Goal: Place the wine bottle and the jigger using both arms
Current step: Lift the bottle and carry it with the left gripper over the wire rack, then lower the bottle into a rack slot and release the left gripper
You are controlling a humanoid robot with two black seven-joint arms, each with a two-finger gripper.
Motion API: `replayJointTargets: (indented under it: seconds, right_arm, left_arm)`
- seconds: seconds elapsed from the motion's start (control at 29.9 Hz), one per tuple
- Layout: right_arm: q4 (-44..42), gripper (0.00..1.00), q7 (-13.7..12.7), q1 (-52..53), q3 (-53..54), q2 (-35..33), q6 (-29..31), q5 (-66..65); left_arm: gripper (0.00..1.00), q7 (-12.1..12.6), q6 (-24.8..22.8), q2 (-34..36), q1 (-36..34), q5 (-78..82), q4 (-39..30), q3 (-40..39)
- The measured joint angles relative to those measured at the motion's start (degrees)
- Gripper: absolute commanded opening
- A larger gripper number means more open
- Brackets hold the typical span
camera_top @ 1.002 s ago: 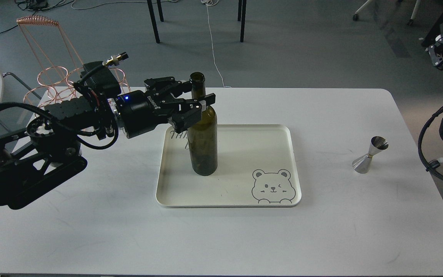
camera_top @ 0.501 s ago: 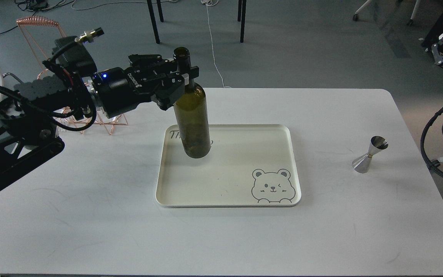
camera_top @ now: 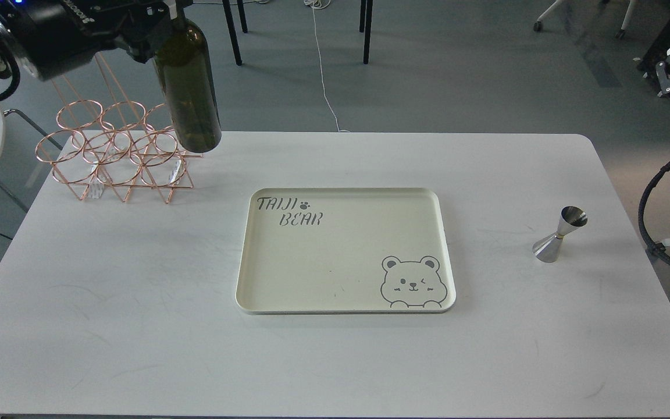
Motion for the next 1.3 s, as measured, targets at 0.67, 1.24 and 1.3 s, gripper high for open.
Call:
replayJointTargets:
  seconds: [0.67,1.24,1.3]
  right_arm:
    - [-0.26,0.99,-0.08,0.86,-0.26,0.03,-0.32,-0.10]
    - [-0.25,0.99,-0.08,1.12,-0.52,-0.01,-0.15,-0.09]
    - [-0.25,0.99,-0.08,1.10,-0.53,0.02,-0.11,-0.09]
  left_arm:
    - [0.09,-3.98,0.50,-3.57,-0.76,-0.02,15.61,6.03]
    - [0.13,-4.24,0.57,-6.07,-0.38,-1.29,21.02,11.88]
    - [0.14,-4.41,0.56,-6.59,-0.38,-2.14,22.26,12.02]
